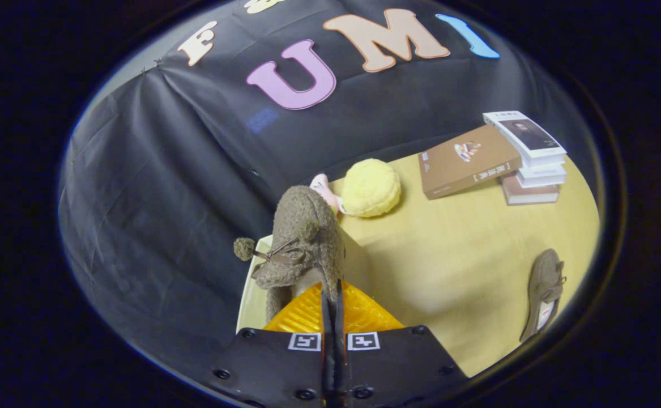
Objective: Open the storage box then place both shoes into the box .Put the left shoe in first, then the right shoe, with the right side of both shoes facing outward in a uniform manner.
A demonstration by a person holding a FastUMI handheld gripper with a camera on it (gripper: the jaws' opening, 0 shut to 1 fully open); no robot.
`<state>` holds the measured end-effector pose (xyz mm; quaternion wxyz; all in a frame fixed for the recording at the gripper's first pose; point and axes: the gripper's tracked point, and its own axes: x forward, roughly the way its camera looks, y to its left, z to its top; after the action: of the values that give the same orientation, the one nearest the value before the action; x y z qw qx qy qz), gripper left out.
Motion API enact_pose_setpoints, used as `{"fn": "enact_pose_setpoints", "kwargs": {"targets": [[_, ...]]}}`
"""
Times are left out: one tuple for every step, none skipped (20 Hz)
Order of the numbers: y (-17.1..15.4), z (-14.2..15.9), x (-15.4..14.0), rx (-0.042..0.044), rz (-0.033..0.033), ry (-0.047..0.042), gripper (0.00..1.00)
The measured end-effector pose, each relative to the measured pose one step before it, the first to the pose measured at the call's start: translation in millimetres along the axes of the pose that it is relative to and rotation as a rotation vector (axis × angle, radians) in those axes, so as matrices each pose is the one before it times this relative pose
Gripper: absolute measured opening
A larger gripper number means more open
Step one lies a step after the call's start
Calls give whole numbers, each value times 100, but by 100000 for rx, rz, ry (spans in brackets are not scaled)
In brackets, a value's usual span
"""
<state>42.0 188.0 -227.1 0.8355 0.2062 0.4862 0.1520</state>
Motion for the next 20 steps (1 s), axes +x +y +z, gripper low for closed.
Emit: {"fn": "enact_pose_setpoints", "kwargs": {"targets": [[860,-212,805,-146,396,1010,3],[89,-884,668,-358,49,435,3],[446,-256,665,-1110,-381,752,3],[413,-408,668,-657,-449,970,3],[490,-395,745,-59,-112,1191,3],[428,-479,711,141,-163,1235,3],[328,-414,713,341,-238,1044,3],[347,-502,686,-39,-678,1148,3],[120,-333,670,83,-711,927,3],[83,-361,647,-74,-856,980,3],[283,-287,654,-75,-802,822,3],[701,450,223,-193,-968,832,3],[58,-494,841,-164,-1086,935,3],[34,-403,478,-4,-857,1104,3],[99,-399,619,218,-730,1306,3],[324,-470,522,208,-315,942,3],[183,-440,510,68,-549,1391,3],[136,-440,576,-104,-738,1019,3],[63,-383,414,-16,-1003,1104,3],[32,-385,535,-31,-1289,704,3]]}}
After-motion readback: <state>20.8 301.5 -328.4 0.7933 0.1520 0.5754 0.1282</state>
